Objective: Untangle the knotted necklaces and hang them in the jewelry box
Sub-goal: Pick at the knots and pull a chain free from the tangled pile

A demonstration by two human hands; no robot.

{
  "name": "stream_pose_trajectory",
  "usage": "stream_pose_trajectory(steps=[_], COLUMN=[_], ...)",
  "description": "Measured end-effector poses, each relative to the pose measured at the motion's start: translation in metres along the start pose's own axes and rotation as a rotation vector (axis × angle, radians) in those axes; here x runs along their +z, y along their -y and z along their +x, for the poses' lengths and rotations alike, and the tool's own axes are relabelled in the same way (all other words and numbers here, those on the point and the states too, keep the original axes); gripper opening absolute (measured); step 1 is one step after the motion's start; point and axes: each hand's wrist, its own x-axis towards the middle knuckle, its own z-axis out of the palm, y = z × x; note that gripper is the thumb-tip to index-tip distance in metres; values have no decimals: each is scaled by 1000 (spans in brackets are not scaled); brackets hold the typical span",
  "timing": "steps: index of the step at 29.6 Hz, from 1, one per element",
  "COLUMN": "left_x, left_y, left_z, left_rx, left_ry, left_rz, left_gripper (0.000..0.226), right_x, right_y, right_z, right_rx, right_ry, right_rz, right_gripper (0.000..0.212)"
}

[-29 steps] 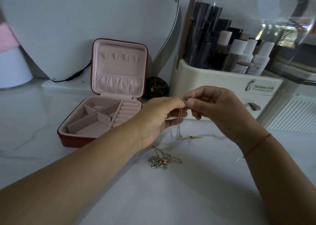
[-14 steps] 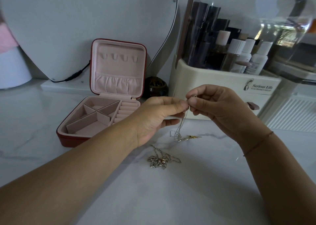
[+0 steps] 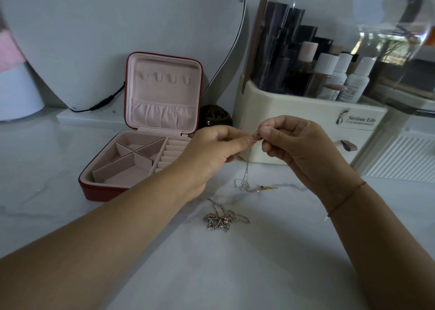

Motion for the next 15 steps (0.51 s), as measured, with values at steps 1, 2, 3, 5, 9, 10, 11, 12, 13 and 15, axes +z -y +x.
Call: stream_pose_trajectory(steps=[1,2,3,5,9,10,11,12,13,15], left_x=[0,0,-1,1,1,1,1,1,2,3], left_y=[0,0,1,2,4,4,5,5,6,9], left_z=[0,0,1,1,2,2,2,2,2,1], left_rx=[14,30,51,112,246,282,320,359,387,384], left_ry=[-19,-36,-54,-99,-174,-181,-183,-177,-168,-131], left_rz=[-4,-5,5,75,217,258,320,389,449,506], left_gripper=[5,5,6,8,6,5,4,2,3,7], right_x=[0,0,-1,-2,-2,-1,0,1,1,1], right_y=[0,0,0,-2,-4,-4,-5,-5,-6,-6], right_z=[0,0,1,2,3,2,3,3,3,4], right_rx=[0,6,17,51,117,128,137,145,152,173], right_ry=[6,13,20,33,56,70,84,98,107,118], right_rz=[18,42,68,109,135,142,149,156,169,229], right_gripper=[21,20,18,15,15,15,14,14,13,9])
